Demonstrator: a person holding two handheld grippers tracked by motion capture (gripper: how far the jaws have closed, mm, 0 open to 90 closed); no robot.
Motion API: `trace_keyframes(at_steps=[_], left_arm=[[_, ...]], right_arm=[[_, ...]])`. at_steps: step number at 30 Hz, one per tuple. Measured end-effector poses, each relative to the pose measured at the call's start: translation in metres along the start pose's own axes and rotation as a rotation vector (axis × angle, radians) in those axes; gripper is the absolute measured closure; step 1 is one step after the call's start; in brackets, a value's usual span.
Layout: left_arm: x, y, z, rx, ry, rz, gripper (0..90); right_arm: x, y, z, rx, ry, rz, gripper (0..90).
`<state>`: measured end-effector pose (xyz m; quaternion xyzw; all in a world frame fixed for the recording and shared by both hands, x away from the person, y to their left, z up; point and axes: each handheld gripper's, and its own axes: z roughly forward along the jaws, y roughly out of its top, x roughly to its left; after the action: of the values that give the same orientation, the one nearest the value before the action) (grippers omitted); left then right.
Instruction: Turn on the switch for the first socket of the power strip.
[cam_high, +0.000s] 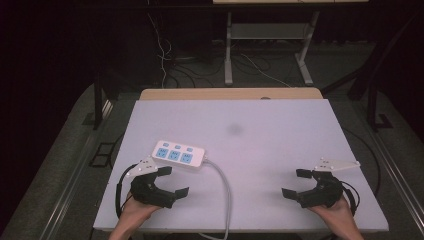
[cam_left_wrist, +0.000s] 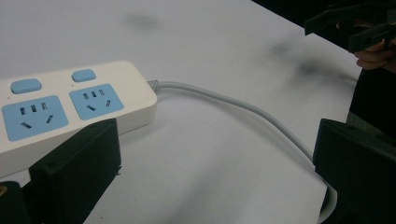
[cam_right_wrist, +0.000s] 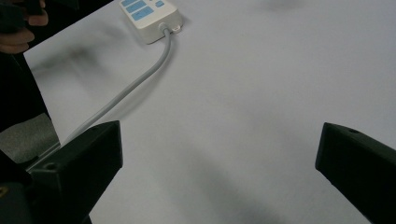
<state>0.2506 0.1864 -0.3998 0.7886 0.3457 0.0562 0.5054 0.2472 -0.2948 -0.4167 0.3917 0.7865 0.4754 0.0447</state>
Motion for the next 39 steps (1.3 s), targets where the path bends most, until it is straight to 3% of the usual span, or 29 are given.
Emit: trace_keyframes(at_steps=[23, 39], left_arm=[[0.017, 0.033, -0.003, 0.052, 0.020, 0.038, 0.4], [0.029, 0.051, 0.000, 0.092, 0.026, 0.036, 0.9]], right_arm=[[0.000, -0.001, -0.002, 0.003, -0.004, -0.010, 0.2], [0.000, -0.001, -0.001, 0.010, 0.000, -0.008, 0.2]])
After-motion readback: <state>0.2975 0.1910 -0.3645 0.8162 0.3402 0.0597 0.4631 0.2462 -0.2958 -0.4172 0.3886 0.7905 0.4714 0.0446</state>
